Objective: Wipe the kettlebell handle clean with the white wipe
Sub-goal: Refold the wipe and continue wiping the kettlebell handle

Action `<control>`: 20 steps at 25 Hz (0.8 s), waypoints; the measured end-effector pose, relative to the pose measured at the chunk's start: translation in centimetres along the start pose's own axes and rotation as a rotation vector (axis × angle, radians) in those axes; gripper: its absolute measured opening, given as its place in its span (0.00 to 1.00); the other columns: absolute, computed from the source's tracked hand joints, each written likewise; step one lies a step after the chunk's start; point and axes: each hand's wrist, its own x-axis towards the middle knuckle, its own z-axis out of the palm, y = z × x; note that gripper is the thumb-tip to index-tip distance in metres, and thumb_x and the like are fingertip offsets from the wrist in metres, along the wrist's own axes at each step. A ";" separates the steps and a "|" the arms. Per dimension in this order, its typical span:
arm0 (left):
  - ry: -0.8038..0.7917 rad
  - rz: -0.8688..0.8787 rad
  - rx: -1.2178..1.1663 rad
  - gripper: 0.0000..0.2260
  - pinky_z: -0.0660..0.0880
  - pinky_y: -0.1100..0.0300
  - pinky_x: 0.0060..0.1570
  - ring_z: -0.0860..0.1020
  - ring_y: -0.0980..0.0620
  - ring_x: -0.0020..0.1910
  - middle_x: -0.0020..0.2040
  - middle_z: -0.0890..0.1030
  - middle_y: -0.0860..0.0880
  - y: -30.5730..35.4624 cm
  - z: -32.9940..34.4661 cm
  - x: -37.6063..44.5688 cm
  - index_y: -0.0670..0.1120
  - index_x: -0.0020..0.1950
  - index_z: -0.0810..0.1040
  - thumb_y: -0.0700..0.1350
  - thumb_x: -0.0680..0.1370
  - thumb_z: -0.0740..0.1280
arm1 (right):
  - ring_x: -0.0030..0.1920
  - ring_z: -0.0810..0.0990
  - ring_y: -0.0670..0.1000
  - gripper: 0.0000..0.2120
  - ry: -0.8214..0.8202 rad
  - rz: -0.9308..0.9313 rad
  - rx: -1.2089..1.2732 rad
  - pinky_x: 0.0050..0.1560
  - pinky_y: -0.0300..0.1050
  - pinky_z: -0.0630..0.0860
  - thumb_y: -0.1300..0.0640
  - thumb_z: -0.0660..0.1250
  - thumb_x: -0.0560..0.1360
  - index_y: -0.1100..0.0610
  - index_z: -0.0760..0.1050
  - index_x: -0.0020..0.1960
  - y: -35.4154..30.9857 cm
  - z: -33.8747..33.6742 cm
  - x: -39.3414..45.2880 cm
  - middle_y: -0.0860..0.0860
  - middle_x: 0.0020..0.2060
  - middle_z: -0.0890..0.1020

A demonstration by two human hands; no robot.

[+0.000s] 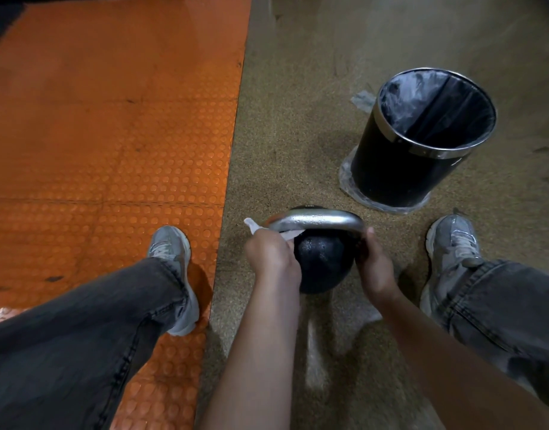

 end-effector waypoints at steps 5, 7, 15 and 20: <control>-0.088 -0.088 -0.206 0.20 0.79 0.52 0.43 0.77 0.38 0.54 0.59 0.75 0.34 0.7 -0.7 1.5 0.37 0.70 0.66 0.27 0.79 0.51 | 0.63 0.81 0.42 0.22 -0.030 -0.011 0.070 0.67 0.48 0.71 0.37 0.53 0.84 0.44 0.84 0.58 0.1 -0.1 0.4 0.45 0.60 0.86; -0.075 -0.057 -0.221 0.19 0.79 0.51 0.46 0.77 0.38 0.52 0.53 0.75 0.36 0.2 -1.2 1.8 0.35 0.66 0.67 0.25 0.77 0.51 | 0.63 0.81 0.42 0.22 -0.039 0.006 0.103 0.67 0.47 0.71 0.37 0.54 0.84 0.42 0.85 0.57 0.1 -0.1 0.5 0.46 0.60 0.86; -0.182 -0.090 -0.327 0.15 0.81 0.52 0.46 0.78 0.39 0.55 0.55 0.74 0.36 -0.8 -2.6 2.8 0.36 0.58 0.69 0.25 0.76 0.52 | 0.53 0.83 0.36 0.21 -0.019 0.040 0.157 0.56 0.37 0.73 0.43 0.51 0.86 0.47 0.82 0.54 0.0 -0.2 0.7 0.40 0.49 0.88; -0.167 -0.135 -0.371 0.15 0.81 0.56 0.34 0.78 0.41 0.49 0.57 0.73 0.36 -0.9 -1.8 3.4 0.35 0.58 0.71 0.27 0.75 0.52 | 0.54 0.83 0.35 0.19 -0.021 0.035 0.169 0.51 0.31 0.75 0.44 0.50 0.87 0.47 0.78 0.59 0.0 0.1 0.9 0.38 0.49 0.87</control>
